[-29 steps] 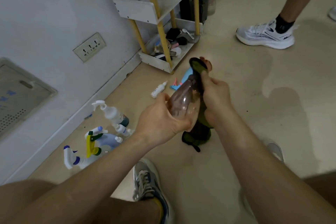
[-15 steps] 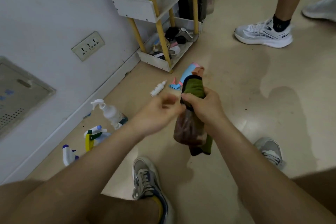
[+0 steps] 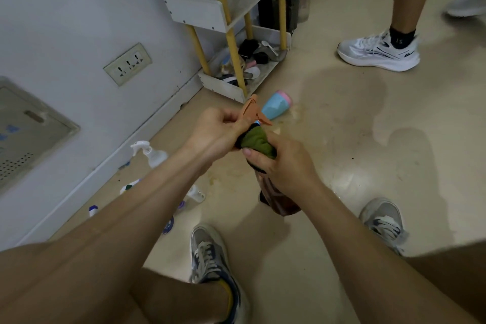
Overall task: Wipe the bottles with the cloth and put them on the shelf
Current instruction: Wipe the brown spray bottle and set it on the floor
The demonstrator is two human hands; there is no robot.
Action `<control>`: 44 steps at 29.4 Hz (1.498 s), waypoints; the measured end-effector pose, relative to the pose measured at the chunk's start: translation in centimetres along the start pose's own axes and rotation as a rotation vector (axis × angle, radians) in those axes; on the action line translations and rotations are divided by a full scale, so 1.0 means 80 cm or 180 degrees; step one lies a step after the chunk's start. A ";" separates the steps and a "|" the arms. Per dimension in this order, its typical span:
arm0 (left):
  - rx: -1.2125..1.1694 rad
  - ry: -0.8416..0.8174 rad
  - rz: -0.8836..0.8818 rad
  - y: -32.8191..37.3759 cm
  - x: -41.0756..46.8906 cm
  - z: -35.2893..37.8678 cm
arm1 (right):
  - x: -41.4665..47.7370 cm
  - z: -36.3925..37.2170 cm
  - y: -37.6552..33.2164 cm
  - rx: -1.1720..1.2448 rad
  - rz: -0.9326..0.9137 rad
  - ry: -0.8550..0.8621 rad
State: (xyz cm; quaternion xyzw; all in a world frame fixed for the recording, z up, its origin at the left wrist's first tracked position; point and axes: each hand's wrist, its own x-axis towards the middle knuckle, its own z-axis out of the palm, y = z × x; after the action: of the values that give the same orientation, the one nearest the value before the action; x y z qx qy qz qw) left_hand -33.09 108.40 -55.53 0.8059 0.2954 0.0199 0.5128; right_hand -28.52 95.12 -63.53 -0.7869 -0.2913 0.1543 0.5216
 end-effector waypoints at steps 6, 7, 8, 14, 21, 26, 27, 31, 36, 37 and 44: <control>0.0519 0.0044 0.0175 -0.008 0.001 -0.013 | 0.010 -0.045 0.001 0.0434 0.0356 0.0861; 0.0749 0.0023 0.0292 -0.007 -0.001 -0.012 | 0.012 -0.050 -0.005 0.0672 0.0436 0.1028; 0.1009 -0.0008 0.0388 -0.006 -0.004 -0.009 | 0.015 -0.048 -0.015 0.0851 0.0434 0.1047; 0.2200 0.0266 0.1099 0.000 -0.024 0.017 | 0.021 0.011 -0.048 0.0697 0.0112 0.0140; 0.1863 0.0168 0.1323 -0.013 -0.034 0.036 | 0.033 0.010 -0.030 0.1118 0.0291 0.1354; 0.1405 -0.0072 0.0942 -0.007 -0.028 0.025 | 0.040 -0.009 -0.027 0.0262 0.0263 0.1443; 0.1396 -0.0105 0.0890 -0.006 -0.026 0.022 | 0.042 -0.012 -0.023 0.0200 0.0212 0.1346; 0.1176 -0.0131 0.0512 0.000 -0.020 0.004 | 0.049 -0.034 -0.002 0.1310 0.0964 0.0618; 0.0868 0.0004 0.0304 0.001 -0.013 -0.010 | 0.034 -0.050 -0.015 0.2341 0.1268 -0.0095; 0.0900 0.0006 0.0343 0.001 -0.014 -0.010 | 0.032 -0.044 -0.026 0.1946 0.1118 -0.0296; 0.0522 0.0376 0.0262 0.009 -0.022 -0.012 | 0.027 -0.006 -0.037 -0.0471 -0.0249 0.0226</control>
State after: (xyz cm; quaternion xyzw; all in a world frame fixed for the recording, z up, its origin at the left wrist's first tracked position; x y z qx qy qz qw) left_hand -34.53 108.08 -54.04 0.8540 0.2924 0.0642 0.4256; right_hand -27.42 96.95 -60.46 -0.8163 -0.3138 0.0839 0.4776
